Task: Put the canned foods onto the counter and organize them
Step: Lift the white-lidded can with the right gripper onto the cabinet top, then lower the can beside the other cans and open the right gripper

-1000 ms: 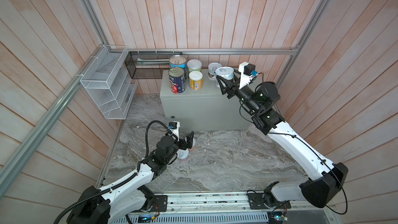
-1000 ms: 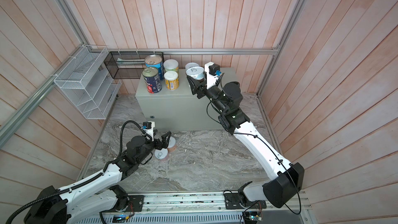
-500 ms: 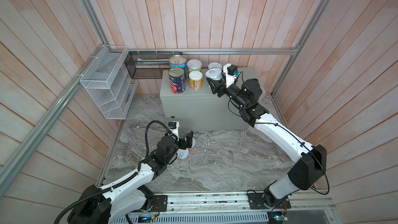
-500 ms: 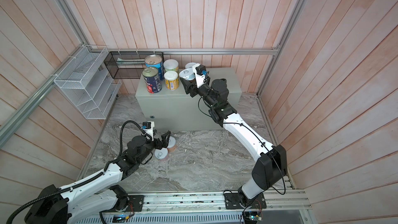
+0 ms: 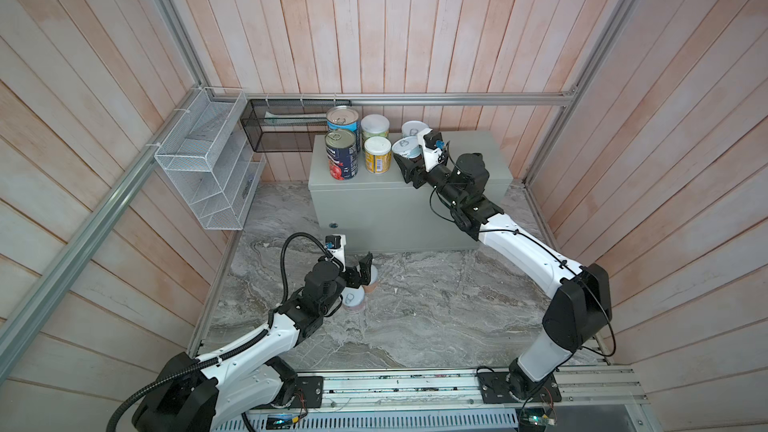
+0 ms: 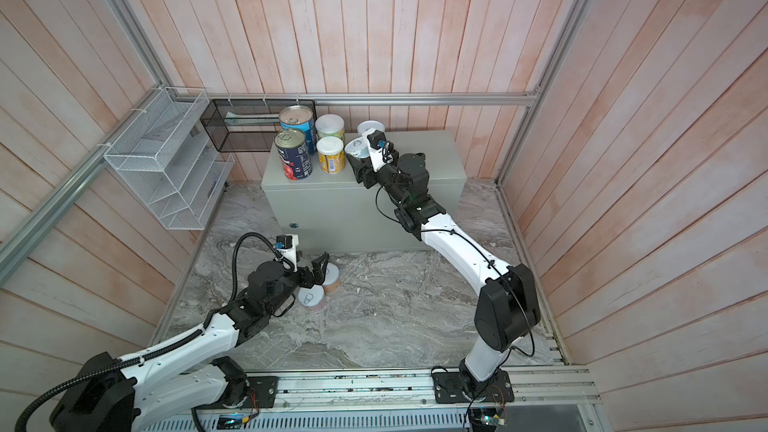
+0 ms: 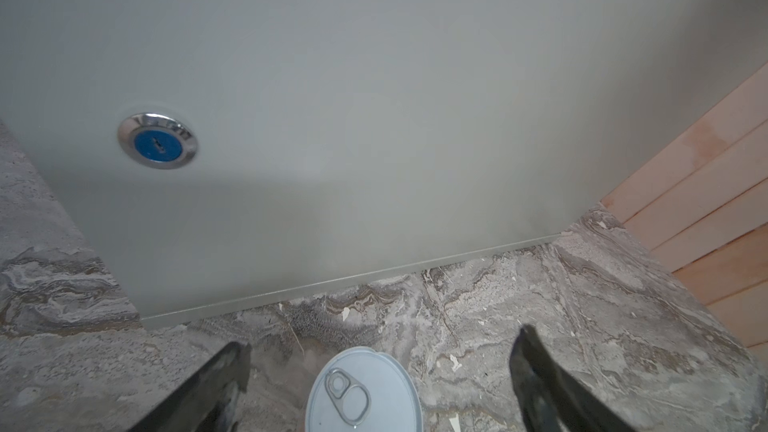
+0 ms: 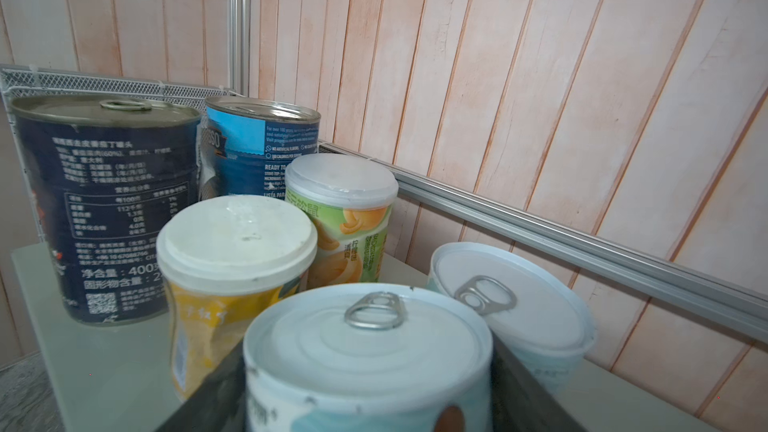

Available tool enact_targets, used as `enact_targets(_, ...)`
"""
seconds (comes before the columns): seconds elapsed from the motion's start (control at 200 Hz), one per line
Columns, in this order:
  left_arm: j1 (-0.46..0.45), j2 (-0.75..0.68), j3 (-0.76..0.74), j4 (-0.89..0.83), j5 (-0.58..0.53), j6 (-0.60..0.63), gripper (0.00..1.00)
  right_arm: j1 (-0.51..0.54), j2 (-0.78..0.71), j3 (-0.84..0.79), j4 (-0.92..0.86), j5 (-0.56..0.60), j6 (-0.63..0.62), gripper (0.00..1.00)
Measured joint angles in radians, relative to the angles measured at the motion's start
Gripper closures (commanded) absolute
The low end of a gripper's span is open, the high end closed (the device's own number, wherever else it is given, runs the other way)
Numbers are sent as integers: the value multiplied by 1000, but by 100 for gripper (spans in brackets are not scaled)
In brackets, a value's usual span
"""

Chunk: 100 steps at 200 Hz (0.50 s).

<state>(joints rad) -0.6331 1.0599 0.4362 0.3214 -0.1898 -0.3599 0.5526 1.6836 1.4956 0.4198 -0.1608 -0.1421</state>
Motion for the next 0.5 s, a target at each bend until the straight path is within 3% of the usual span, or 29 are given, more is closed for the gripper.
enact_targets(0.5,0,33,0,-3,-3,0,0,-7,63,35,59,22,-45,46)
